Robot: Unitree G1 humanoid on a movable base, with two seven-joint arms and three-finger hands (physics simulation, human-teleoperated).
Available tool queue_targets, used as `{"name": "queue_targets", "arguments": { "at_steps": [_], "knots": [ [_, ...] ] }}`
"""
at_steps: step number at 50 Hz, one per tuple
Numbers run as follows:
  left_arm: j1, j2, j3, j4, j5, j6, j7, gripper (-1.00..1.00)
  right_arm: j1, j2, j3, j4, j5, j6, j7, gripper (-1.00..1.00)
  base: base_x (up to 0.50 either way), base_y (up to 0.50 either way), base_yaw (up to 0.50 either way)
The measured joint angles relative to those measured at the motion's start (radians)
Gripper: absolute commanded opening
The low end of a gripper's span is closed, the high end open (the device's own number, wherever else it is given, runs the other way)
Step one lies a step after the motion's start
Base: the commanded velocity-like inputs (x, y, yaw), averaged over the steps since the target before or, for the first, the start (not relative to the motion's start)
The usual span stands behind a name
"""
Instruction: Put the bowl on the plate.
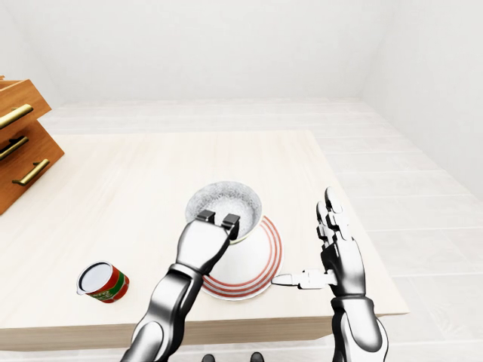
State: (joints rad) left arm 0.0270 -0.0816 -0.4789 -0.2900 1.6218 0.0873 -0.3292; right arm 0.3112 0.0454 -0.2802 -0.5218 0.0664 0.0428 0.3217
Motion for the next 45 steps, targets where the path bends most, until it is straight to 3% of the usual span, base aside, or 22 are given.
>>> {"name": "queue_targets", "arguments": {
  "at_steps": [45],
  "knots": [
    [0.04, 0.017, -0.049, 0.065, -0.022, 0.0, 0.075, -1.0, -0.004, -0.002, 0.003, -0.005, -0.013, 0.005, -0.001, 1.0, 0.0, 0.0, 0.0]
  ]
}}
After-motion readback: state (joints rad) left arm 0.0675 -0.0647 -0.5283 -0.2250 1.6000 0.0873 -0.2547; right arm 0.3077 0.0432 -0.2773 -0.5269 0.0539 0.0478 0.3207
